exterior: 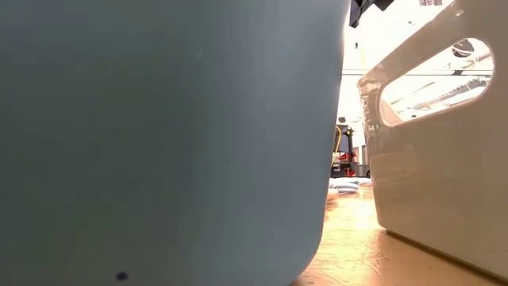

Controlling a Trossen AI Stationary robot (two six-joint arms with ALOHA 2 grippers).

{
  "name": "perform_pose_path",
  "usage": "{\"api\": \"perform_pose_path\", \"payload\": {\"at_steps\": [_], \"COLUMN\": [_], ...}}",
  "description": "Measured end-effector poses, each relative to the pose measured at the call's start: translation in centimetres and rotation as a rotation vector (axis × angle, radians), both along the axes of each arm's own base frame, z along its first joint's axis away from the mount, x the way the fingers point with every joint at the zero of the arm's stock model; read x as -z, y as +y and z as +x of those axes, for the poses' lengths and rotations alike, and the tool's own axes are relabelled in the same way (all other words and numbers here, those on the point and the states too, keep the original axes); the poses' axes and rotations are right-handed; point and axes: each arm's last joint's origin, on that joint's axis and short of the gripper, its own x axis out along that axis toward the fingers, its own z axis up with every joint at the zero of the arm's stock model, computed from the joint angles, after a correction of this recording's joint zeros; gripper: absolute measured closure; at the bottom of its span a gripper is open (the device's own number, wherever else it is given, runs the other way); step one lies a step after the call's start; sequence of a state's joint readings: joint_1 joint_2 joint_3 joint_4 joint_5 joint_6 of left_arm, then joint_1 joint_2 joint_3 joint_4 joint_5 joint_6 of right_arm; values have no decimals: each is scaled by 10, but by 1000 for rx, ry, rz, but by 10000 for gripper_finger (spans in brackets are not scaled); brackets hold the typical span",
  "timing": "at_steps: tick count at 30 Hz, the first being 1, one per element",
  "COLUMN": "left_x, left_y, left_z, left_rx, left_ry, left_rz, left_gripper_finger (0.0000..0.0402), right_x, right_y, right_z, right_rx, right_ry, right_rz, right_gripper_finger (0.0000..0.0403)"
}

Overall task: Pick & Place USB Port
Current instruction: Put the small pink charger cable into the grey bin

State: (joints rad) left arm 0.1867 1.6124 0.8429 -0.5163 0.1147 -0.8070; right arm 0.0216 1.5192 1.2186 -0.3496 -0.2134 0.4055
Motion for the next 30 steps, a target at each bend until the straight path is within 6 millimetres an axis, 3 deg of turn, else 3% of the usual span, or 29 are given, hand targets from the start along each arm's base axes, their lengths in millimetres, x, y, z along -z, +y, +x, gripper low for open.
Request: {"api": "perform_pose_path", "payload": {"at_steps": [5,10,14,21,30], "left_x": [20,16,-6,-77,-135], "left_y": [-3,-4,-2,1,-37], "left_z": [3,0,-6,-21,-32], "left_rx": [-24,-2,-27,-60,-28], "left_ry": [88,93,91,-105,-497], "left_rz": [-53,-43,37,179,220], "left_gripper_finger": [279,376,378,378,378], "right_x": [0,0,-1,-14,-41], "right_y": [1,1,1,1,3], "right_z": [0,0,1,10,22], "right_rx": [-18,-19,-17,33,109], "right_ry": [1,-1,-15,-163,-509], "right_rz": [19,19,19,84,175], "right_gripper_finger": [268,268,268,268,268]}}
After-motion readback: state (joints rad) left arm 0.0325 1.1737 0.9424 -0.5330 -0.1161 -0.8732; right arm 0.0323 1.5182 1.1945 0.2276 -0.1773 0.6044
